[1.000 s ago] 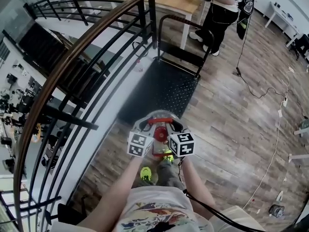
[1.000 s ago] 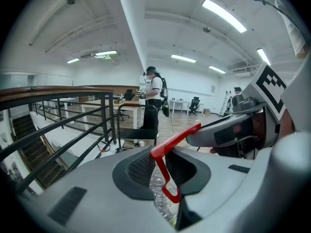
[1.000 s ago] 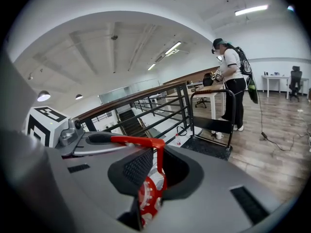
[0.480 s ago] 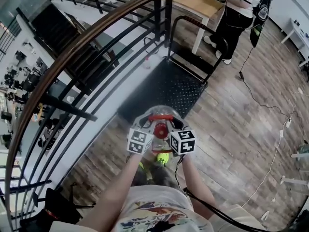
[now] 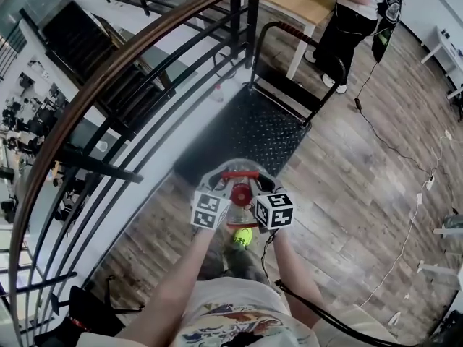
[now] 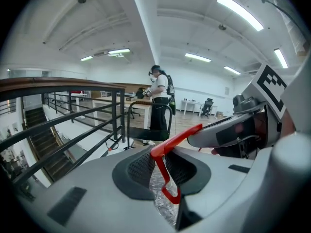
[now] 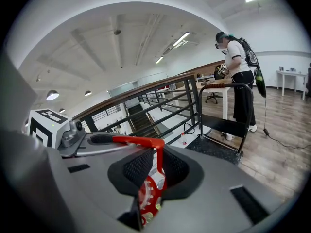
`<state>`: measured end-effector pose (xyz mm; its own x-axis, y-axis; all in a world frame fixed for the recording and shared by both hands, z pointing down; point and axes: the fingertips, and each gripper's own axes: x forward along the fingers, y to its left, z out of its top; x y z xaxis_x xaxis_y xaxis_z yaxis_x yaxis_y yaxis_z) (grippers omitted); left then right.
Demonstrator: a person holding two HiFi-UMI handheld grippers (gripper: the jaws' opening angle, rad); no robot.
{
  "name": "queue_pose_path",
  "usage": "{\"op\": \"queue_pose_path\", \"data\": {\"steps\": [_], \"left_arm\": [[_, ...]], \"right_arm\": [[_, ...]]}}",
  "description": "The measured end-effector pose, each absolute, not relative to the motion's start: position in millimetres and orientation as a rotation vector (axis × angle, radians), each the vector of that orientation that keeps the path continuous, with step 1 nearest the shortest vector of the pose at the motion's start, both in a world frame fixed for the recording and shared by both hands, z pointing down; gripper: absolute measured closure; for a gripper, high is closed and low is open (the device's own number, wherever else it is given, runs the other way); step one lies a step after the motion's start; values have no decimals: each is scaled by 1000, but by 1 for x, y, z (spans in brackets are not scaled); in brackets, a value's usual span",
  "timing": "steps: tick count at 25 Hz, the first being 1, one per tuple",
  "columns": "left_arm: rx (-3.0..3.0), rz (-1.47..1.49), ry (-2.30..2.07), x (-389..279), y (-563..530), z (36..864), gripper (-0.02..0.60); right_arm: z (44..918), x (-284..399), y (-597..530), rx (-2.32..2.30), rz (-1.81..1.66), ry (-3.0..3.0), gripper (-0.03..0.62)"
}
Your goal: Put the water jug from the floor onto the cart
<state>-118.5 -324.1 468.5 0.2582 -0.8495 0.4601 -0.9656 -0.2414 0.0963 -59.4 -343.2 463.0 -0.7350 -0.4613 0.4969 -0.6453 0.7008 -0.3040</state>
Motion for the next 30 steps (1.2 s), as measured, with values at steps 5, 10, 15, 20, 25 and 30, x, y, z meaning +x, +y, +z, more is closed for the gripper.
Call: {"op": "queue_pose_path", "data": {"steps": [5, 10, 15, 20, 25, 30], "left_arm": [[2205, 454, -1614, -136, -340, 470, 514], [2243, 464, -1538, -159, -364, 475, 514], [2281, 449, -1487, -177, -388, 491, 514], [2281, 453, -1455, -197, -415, 516, 514], [2259, 488, -1459, -216, -435, 547, 514], [2230, 491, -1495, -225, -456, 575, 514]], "right_arm": [[464, -76, -357, 902, 684, -2494, 536], [468, -98, -377, 966, 709, -2453, 536], [484, -116, -399, 1026, 724, -2424, 535], [508, -137, -426, 1040, 728, -2408, 534], [540, -154, -444, 1025, 768, -2404, 535], [570, -163, -465, 992, 807, -2417, 535]]}}
